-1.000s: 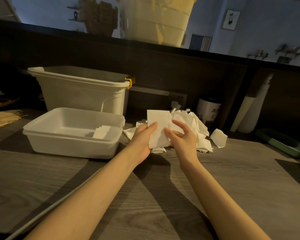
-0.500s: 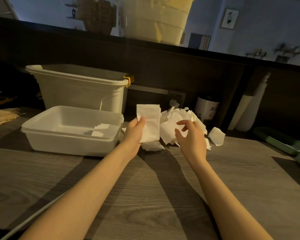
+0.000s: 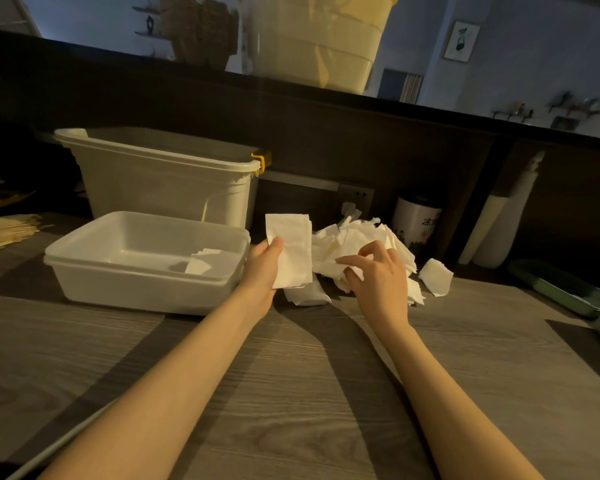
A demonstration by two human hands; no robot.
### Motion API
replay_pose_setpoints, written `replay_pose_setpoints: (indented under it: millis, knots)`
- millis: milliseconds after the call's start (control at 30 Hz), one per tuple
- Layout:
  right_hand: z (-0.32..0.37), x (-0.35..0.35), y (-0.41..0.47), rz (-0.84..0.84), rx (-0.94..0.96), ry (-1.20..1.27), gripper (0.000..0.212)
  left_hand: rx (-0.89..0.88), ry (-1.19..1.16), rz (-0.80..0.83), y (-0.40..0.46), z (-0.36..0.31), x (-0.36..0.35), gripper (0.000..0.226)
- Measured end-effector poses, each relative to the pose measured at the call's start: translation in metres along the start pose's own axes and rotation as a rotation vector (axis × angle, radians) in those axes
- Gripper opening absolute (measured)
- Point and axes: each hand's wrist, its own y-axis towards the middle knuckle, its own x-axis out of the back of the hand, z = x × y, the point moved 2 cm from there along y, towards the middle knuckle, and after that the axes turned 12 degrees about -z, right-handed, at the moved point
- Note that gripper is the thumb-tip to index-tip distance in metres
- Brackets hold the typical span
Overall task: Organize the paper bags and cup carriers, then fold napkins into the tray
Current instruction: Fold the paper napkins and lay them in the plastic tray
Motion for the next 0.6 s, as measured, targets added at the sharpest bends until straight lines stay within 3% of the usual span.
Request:
replay_pose_setpoints:
  millis: [167,333,433,600]
  knots:
    - [0.0,0.014,0.008,-0.103,-0.235,0.273,0.015,0.007,-0.03,-0.065,0.0,0.0,0.002,0.034]
    - [0.014,0.032,0.011,-0.026,-0.586,0.869,0.007,0.074,-0.08,-0.032,-0.008,0.003,-0.004,0.016]
    - [0.024,0.022,0.005,0.132,-0.637,0.858,0.01,0.106,-0.067,0.085,-0.021,0.004,-0.013,0.016]
    - [0.024,0.015,0.001,0.081,-0.675,0.8,0.024,0.077,-0.017,0.148,-0.026,0.007,-0.018,0.023]
